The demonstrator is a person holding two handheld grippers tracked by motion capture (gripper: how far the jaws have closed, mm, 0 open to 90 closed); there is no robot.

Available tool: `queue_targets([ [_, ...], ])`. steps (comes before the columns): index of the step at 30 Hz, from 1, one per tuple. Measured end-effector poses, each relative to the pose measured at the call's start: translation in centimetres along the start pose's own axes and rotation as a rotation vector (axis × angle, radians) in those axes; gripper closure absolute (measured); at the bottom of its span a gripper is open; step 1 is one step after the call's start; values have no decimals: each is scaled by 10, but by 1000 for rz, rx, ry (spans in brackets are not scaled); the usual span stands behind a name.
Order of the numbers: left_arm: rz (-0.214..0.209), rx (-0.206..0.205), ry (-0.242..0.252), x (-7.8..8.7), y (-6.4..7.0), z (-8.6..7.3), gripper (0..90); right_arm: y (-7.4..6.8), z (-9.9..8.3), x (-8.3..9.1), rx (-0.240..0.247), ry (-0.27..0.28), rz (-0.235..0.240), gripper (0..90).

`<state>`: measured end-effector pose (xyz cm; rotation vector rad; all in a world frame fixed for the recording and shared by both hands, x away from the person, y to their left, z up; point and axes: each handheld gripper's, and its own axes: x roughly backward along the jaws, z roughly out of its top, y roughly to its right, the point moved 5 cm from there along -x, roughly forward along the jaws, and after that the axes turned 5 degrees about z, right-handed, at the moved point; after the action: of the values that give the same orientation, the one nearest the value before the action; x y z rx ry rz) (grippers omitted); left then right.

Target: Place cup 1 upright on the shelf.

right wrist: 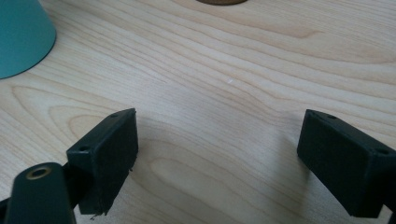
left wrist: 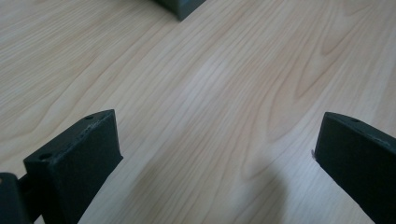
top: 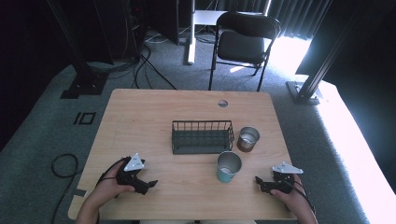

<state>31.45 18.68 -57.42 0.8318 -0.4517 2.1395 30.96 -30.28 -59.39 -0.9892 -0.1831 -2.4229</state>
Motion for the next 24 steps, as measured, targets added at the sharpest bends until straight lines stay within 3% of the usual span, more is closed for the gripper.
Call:
queue_targets([
  [2,0,0,0,0,0,0,9,0,0,0,0,0,0,121],
  [3,-15,-21,3,-4,5,7,9,0,0,0,-3,0,0,121],
  [6,-32,-33,14,-10,10,15,8,0,0,0,-3,-1,0,121],
  [9,-40,-28,22,-13,13,20,8,0,0,0,-2,0,0,121],
  [18,-97,-77,65,-28,32,41,8,0,0,0,-2,0,0,121],
  [24,-129,-86,106,-35,42,57,8,0,0,0,-2,0,0,121],
])
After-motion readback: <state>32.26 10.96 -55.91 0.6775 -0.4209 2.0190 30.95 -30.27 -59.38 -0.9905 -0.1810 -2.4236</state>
